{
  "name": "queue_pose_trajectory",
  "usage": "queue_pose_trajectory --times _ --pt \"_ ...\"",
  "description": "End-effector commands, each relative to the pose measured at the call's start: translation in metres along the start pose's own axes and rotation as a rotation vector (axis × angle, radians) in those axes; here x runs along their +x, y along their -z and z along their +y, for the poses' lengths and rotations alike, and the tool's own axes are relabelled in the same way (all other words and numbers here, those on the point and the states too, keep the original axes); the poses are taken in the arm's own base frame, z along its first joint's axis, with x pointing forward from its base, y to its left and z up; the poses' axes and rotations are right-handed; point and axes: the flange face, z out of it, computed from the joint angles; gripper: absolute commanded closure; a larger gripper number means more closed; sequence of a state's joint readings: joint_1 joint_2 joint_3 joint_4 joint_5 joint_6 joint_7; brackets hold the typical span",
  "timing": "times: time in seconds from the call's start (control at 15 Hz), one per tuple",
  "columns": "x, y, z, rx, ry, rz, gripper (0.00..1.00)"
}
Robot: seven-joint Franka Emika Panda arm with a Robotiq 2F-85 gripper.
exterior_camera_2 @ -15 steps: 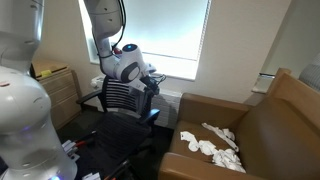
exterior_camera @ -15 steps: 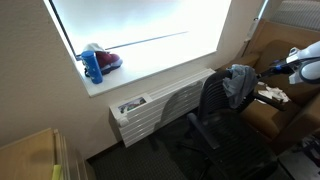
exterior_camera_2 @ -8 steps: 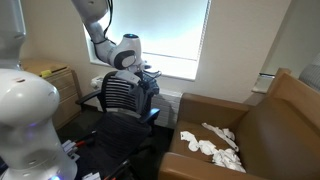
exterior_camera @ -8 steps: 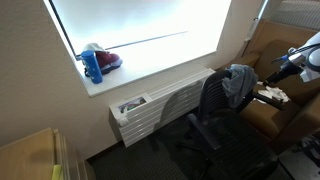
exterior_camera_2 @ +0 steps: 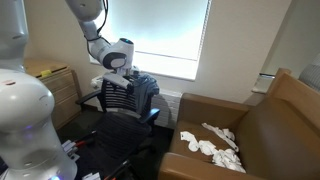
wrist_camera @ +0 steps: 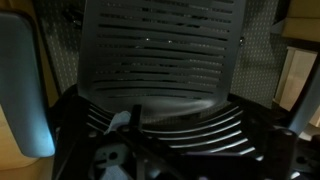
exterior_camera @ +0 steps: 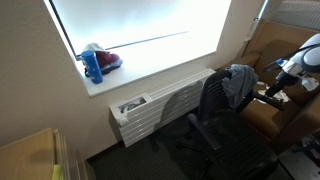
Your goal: Turn the black chair anticlockwise and then push it backward
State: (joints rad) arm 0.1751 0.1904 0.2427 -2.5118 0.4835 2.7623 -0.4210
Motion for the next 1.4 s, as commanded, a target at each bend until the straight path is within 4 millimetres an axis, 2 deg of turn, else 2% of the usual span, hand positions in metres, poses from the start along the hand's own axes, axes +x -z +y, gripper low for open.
queue_pose_trajectory --times 0.0,0.07,0.27,0.4,0.53,0.67,0.73,0.93,1.0,1.13,1.33 --pt "0.004 -0.020 0.028 -0.063 -0.048 0.068 0.00" --pt "0.001 -0.037 0.033 -0.099 -0.014 0.096 0.00" --pt "-0.003 -0.073 0.033 -0.159 0.082 0.128 0.00" --pt "-0.001 -0.095 0.028 -0.193 0.160 0.138 0.00" --pt "0.000 -0.112 0.012 -0.196 0.194 0.109 0.00" --pt "0.002 -0.122 -0.013 -0.189 0.236 0.101 0.00" --pt "-0.005 -0.116 0.002 -0.183 0.206 0.096 0.00" --pt "0.000 -0.122 -0.021 -0.178 0.235 0.100 0.00" --pt "0.002 -0.122 -0.008 -0.214 0.207 0.096 0.00" --pt "0.005 -0.146 -0.013 -0.232 0.255 0.157 0.00" --pt "0.006 -0.179 -0.042 -0.209 0.335 0.233 0.00"
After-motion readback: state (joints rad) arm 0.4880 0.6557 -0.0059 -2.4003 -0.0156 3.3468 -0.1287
